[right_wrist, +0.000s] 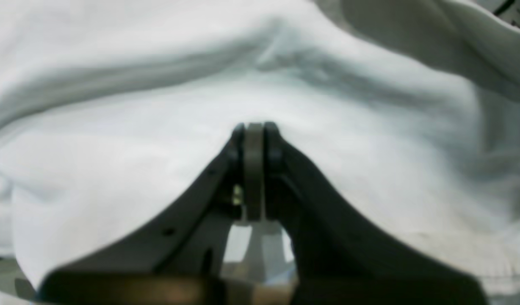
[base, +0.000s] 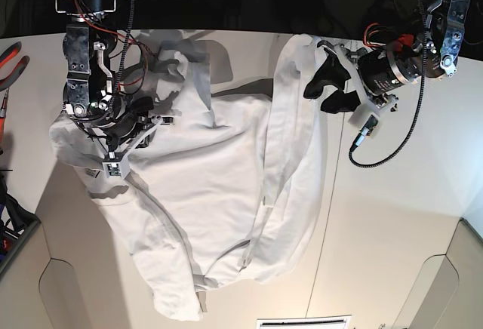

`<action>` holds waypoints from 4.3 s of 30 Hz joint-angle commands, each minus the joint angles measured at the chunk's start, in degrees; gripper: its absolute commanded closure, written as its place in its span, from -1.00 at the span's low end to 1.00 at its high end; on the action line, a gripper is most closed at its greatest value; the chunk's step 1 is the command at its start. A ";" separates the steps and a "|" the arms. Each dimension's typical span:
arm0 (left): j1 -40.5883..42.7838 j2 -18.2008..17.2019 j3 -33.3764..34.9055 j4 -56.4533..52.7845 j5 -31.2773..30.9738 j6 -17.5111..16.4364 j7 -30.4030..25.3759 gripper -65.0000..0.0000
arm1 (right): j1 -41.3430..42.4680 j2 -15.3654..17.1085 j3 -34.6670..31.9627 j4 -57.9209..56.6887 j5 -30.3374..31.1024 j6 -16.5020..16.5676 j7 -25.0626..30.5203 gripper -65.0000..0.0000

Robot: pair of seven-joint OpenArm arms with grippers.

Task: Layout the t-shirt on the table in an organized manner, then fold the t-shirt properly

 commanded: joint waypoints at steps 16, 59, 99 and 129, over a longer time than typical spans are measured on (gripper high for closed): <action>-3.58 -0.63 12.55 1.01 13.20 -0.44 -2.62 0.01 | -0.04 0.28 0.02 -0.28 -1.05 -0.42 -2.40 0.97; -11.74 -3.45 -5.81 1.01 27.54 15.78 -4.70 1.00 | -0.09 0.31 0.02 -0.28 -4.70 -2.56 -2.64 0.97; -42.10 4.85 19.41 -30.32 21.05 2.69 -13.77 0.14 | -0.07 0.24 0.02 -0.28 -4.48 -2.54 -2.62 0.97; -58.10 16.28 27.41 -67.80 39.50 17.75 -28.00 0.87 | -0.09 0.26 0.02 -0.28 -4.48 -2.54 -2.64 0.97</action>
